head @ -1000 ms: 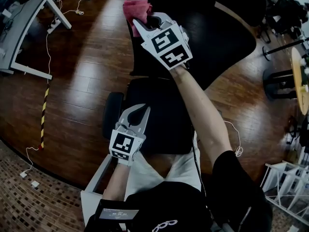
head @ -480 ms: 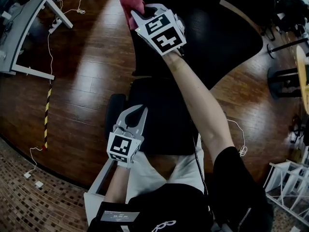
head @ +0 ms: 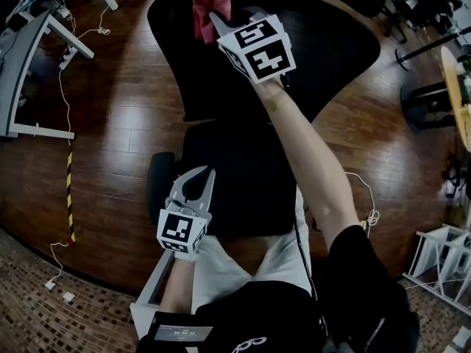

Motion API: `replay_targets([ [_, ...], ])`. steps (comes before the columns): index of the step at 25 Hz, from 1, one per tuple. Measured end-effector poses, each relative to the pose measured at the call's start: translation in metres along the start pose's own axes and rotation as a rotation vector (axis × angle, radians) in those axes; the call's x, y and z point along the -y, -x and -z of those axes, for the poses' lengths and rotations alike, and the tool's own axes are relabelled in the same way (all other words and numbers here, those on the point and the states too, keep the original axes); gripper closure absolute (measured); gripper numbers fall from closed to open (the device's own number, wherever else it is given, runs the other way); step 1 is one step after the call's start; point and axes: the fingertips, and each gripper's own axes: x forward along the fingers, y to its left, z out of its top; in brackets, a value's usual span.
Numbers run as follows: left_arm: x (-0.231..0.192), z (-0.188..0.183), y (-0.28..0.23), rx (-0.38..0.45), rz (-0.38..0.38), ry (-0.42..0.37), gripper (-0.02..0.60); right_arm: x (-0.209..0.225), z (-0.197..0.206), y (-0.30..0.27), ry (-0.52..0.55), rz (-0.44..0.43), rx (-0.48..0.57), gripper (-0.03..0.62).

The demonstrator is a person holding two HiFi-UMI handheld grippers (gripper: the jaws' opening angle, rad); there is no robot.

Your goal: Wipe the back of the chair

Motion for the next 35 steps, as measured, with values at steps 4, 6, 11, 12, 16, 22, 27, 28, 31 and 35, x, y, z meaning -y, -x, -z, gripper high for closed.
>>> replay_targets([
  [4,0.009,-0.003,-0.008,-0.010,0.019,-0.007,0.589,0.026,0.010,0.020,-0.024,0.041,-0.002,0.554],
  [6,0.013,-0.006,-0.013,-0.012,0.029,-0.016,0.589,0.037,0.016,0.029,-0.037,0.059,-0.003,0.554],
  [11,0.020,-0.010,-0.022,-0.023,0.048,-0.036,0.589,0.069,0.035,0.058,-0.063,0.115,-0.010,0.554],
  [12,0.022,-0.009,-0.023,-0.025,0.051,-0.039,0.589,0.076,0.040,0.066,-0.066,0.128,-0.013,0.553],
  [16,0.032,-0.007,-0.031,-0.031,0.064,-0.047,0.589,0.105,0.059,0.099,-0.076,0.181,-0.025,0.554],
  [22,0.042,-0.004,-0.039,-0.038,0.084,-0.059,0.589,0.139,0.083,0.142,-0.087,0.257,-0.042,0.553],
  [27,0.044,-0.003,-0.043,-0.045,0.096,-0.066,0.589,0.166,0.101,0.177,-0.099,0.326,-0.058,0.554],
  [28,0.044,-0.002,-0.044,-0.046,0.098,-0.068,0.589,0.171,0.104,0.184,-0.100,0.341,-0.061,0.554],
  [31,0.044,0.000,-0.044,-0.052,0.099,-0.070,0.589,0.184,0.114,0.201,-0.102,0.377,-0.071,0.554],
  [35,0.047,-0.001,-0.046,-0.048,0.104,-0.070,0.589,0.196,0.124,0.221,-0.106,0.413,-0.085,0.554],
])
